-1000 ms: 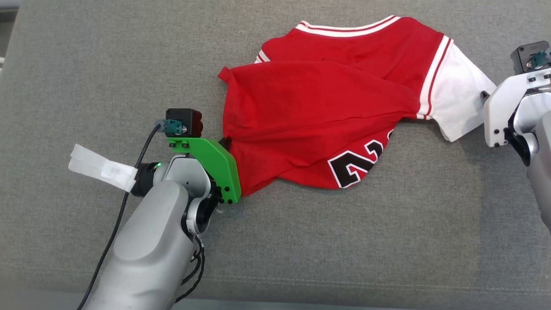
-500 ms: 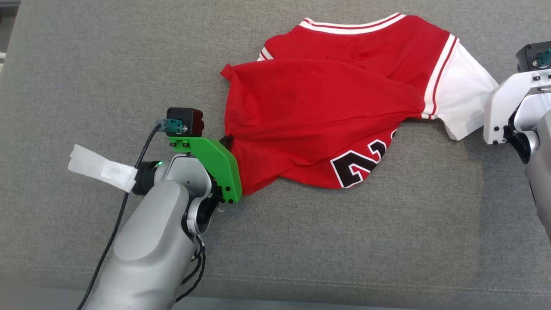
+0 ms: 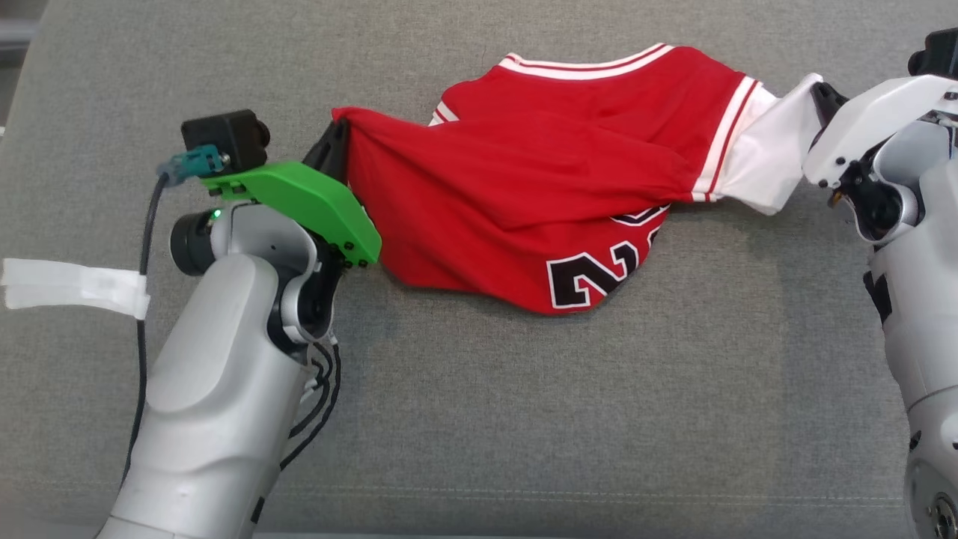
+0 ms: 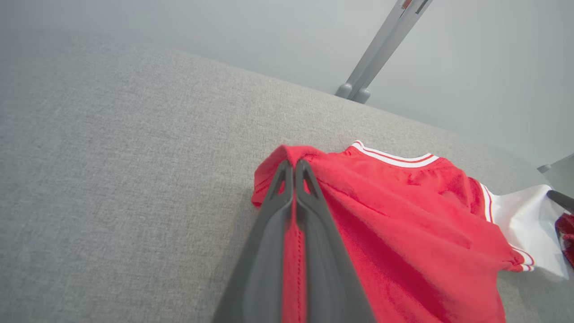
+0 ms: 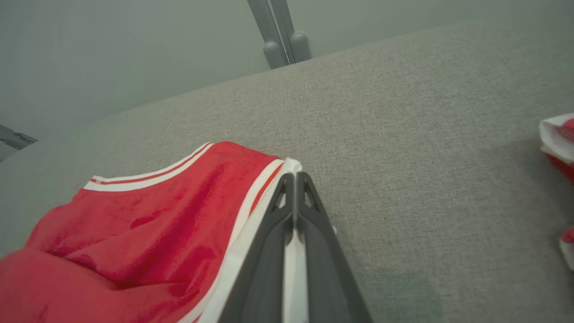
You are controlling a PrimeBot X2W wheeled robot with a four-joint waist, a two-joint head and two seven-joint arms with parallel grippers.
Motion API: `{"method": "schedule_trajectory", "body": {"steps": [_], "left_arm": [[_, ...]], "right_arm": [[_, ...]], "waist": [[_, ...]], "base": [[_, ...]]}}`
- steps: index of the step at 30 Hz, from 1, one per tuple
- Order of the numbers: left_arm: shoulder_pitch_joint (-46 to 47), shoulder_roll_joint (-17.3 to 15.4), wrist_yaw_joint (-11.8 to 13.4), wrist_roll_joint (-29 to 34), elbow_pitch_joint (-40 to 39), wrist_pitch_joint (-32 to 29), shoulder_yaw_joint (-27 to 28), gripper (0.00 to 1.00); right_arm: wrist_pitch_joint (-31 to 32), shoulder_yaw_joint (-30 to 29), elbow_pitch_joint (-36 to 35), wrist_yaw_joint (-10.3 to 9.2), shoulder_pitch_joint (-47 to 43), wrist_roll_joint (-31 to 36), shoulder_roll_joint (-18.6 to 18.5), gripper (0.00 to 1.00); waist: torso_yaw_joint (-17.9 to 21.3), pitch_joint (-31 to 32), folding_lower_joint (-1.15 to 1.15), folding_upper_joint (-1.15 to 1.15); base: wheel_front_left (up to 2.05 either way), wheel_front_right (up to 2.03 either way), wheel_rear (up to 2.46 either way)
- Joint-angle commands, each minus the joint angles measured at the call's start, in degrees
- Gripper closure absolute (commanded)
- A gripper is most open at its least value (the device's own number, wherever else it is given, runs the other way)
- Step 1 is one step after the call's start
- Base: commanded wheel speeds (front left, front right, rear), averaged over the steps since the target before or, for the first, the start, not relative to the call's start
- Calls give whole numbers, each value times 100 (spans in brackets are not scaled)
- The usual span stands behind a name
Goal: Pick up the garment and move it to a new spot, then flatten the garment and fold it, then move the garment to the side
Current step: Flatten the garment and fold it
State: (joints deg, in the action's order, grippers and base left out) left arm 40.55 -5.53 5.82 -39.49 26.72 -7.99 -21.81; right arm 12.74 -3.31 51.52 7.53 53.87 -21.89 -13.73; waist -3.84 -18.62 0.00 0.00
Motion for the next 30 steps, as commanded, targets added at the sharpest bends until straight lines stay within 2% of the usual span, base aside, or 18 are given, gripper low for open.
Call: {"method": "schedule_trajectory", "body": {"steps": [1, 4, 8, 14, 16, 18, 19, 22, 24, 30], "left_arm": [[142, -35, -28, -20, -38, 44, 45, 100], [357, -105, -32, -79, -164, 176, 207, 100], [807, -274, 16, 21, -202, 284, 352, 100], [1687, -619, 26, 206, -33, 511, 579, 100], [2027, -653, -103, 100, -38, 672, 721, 100], [2388, -898, -179, 302, 12, 777, 707, 100], [2555, -887, -250, 180, 31, 806, 787, 100], [3125, -1183, -395, 403, 90, 851, 749, 100], [3461, -1267, -484, 422, 144, 874, 791, 100], [4488, -1548, -617, 482, 271, 1086, 974, 100]], "right_arm": [[-20, -75, -39, -9, 68, -167, 54, 100], [75, -371, -214, -6, 182, -817, 279, 100], [122, -484, -311, -6, 371, -1085, 457, 100], [51, -385, -118, -5, 986, -740, 699, 100], [-22, -394, -42, -5, 1290, -652, 780, 100], [-95, -410, 40, -5, 1621, -543, 837, 100], [-146, -408, 65, -5, 1810, -482, 889, 100], [-347, -475, 119, -5, 2351, -380, 974, 100], [-513, -555, 175, -5, 2682, -337, 1014, 100], [-1118, -760, 341, -5, 3716, -115, 1073, 100]], "waist": [[52, 52, 0, 0], [120, 81, 0, 0], [259, 28, 0, 0], [566, -255, 0, 0], [685, -388, 0, 0], [802, -547, 0, 0], [861, -621, 0, 0], [1034, -857, 0, 0], [1123, -984, 0, 0], [1294, -1347, 0, 0]], "base": [[0, 0, 0], [0, 0, 0], [0, 0, 0], [0, 0, 0], [0, 0, 0], [0, 0, 0], [0, 0, 0], [0, 0, 0], [0, 0, 0], [0, 0, 0]]}}
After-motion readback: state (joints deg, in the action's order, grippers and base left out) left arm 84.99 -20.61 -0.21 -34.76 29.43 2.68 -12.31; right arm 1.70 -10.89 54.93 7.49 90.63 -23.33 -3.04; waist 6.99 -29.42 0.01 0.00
